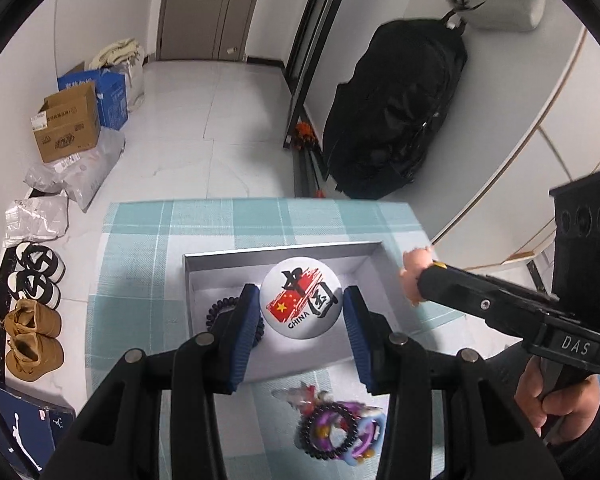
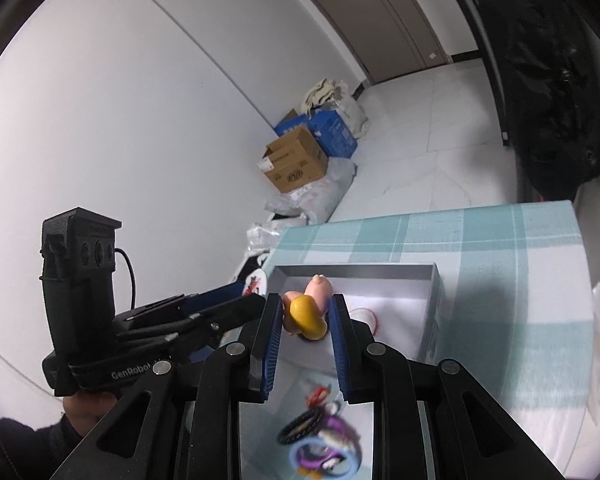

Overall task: Organize jewelry
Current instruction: 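Lower the badge into the box with the left gripper while the right releases the figurine there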

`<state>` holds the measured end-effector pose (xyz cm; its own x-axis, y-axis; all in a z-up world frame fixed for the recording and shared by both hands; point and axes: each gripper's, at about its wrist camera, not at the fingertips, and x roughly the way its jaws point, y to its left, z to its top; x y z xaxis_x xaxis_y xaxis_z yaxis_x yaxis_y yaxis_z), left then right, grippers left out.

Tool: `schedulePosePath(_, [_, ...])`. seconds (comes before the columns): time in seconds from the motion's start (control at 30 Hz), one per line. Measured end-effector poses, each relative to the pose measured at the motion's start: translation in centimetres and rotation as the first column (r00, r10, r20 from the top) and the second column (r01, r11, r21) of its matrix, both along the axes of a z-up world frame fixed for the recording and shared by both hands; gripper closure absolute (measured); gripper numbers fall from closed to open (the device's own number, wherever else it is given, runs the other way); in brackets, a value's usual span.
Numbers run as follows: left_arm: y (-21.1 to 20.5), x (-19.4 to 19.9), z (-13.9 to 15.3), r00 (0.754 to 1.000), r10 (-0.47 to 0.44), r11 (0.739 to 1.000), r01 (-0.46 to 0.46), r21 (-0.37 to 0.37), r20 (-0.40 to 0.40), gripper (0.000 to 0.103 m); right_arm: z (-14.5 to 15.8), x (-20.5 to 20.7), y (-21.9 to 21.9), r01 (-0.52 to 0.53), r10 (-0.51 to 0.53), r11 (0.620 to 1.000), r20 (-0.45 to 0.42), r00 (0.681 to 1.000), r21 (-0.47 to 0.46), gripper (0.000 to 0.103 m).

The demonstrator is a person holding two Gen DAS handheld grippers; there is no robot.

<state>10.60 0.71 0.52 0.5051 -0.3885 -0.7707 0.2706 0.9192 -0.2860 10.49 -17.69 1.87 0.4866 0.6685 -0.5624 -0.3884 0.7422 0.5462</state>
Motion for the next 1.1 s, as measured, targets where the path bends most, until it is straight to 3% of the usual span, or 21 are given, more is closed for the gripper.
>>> schedulePosePath(0.13, [0.2, 0.9, -0.8, 0.999, -0.015, 1.000, 0.015, -0.012, -0.034, 0.066, -1.7, 1.8, 1.2, -0.028, 0.027, 0.999, -0.027, 0.999, -0.043, 0.080])
schedulePosePath(0.47, [-0.1, 2.4, -2.0, 0.996, -0.027, 1.000, 0.027, -0.005, -0.088, 0.066, -4.5, 4.3, 1.7, -0.031, 0.028, 0.999, -0.078, 0.997, -0.039, 0.080])
schedulePosePath(0.87, [0.0, 3.0, -2.5, 0.995, -0.003, 1.000, 0.005, 0.019, -0.096, 0.066, -4.5, 4.2, 1.7, -0.037, 0.033, 0.998, -0.067, 0.997, -0.055, 0.077])
schedulePosePath(0.97, [0.5, 3.1, -2.7, 0.993, -0.018, 0.999, 0.012, -0.051, -0.119, 0.065, -4.2, 3.7, 1.1, -0.019, 0.016, 0.998, -0.056, 0.998, -0.057, 0.070])
schedulePosePath(1.0, [0.6, 3.0, -2.6, 0.992, -0.016, 0.998, 0.007, -0.067, -0.122, 0.061, -3.9, 3.4, 0.9, -0.015, 0.012, 0.998, -0.046, 0.999, -0.056, 0.068])
schedulePosePath(1.1, [0.9, 2.4, -2.0, 0.995, -0.006, 0.997, -0.002, -0.082, -0.097, 0.032, -3.0, 2.3, -0.1, 0.011, -0.011, 0.999, -0.002, 1.000, -0.050, 0.059])
